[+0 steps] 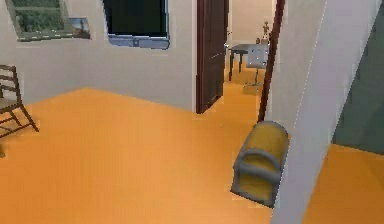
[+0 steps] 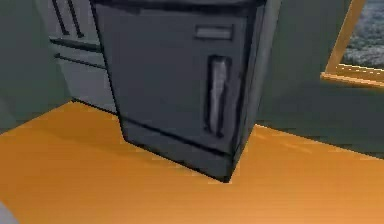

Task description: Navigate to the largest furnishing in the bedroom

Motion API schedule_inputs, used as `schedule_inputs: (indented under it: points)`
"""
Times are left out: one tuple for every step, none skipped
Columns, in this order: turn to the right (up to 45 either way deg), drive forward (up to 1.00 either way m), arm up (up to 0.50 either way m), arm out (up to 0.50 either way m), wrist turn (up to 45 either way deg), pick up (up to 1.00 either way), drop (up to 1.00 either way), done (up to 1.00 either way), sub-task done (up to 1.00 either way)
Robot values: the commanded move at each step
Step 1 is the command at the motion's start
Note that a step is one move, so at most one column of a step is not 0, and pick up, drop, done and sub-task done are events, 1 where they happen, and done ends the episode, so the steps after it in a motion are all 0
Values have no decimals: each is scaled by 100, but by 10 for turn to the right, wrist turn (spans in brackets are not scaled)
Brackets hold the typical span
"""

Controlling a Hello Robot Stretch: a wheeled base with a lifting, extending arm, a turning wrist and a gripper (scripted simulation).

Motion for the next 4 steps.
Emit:
schedule_inputs:
  points:
    - [0,100,0,0,0,0,0,0,0]
    - [-60,0,0,0,0,0,0,0,0]
    - [-30,0,0,0,0,0,0,0,0]
    - [-450,0,0,0,0,0,0,0,0]
